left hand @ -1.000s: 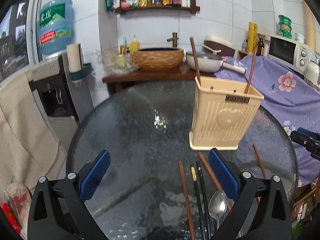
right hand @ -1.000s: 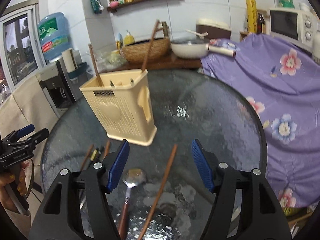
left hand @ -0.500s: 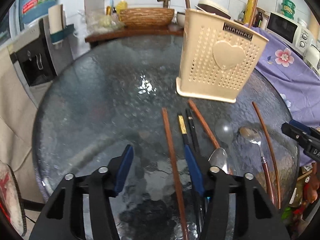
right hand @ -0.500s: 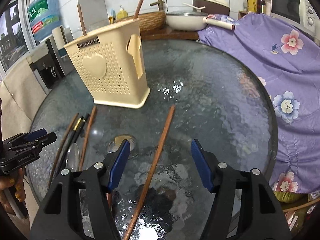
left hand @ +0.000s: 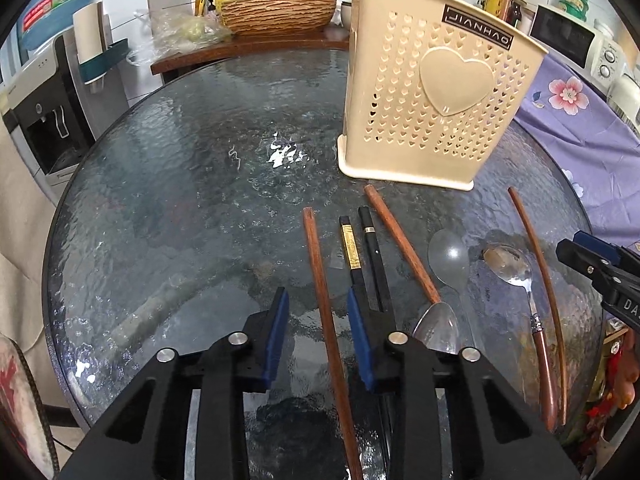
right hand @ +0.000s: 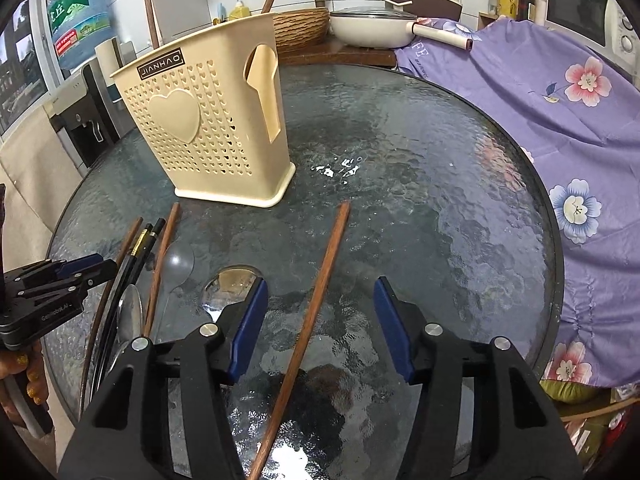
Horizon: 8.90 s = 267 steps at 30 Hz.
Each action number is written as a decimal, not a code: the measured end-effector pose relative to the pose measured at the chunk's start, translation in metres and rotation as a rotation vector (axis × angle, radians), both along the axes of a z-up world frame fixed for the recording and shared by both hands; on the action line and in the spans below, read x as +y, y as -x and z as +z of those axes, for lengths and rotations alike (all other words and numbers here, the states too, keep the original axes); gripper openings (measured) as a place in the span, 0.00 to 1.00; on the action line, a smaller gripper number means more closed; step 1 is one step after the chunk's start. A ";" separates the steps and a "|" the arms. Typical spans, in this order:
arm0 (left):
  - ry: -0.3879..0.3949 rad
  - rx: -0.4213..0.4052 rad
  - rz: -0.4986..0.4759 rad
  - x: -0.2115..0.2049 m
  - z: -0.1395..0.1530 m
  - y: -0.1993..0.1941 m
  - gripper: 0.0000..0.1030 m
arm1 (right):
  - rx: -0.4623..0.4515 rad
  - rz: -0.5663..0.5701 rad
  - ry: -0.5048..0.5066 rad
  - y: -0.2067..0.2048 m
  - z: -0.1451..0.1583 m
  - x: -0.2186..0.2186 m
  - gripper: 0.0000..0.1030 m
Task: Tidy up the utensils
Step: 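Move both open tools back down toward the remaining chopsticks on the table, then close the left tool on a brown chopstick while the right tool grasps another, then lift both held chopsticks and carry them above the cream utensil holder, then open the left tool into the holder while the right tool releases its chopstick, then move the left tool over a black chopstick while the right tool reaches a brown-handled spoon, then close the left tool on the black chopstick while the right tool grips the steel spoon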
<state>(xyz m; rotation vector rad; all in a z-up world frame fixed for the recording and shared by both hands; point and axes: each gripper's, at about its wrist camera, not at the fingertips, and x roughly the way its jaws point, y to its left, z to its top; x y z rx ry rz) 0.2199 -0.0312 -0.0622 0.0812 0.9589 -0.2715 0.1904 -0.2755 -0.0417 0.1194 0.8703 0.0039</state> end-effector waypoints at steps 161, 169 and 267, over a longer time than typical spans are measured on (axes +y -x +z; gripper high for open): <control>0.189 -0.465 0.037 -0.048 0.220 -0.082 0.06 | -0.512 0.150 -0.013 -0.081 0.197 0.037 0.07; 0.169 -0.429 0.040 -0.049 0.194 -0.086 0.06 | -0.491 0.142 -0.010 -0.083 0.179 0.038 0.07; -0.049 -0.007 -0.057 -0.025 -0.006 -0.005 0.20 | 0.099 0.143 -0.006 0.004 -0.027 0.063 0.47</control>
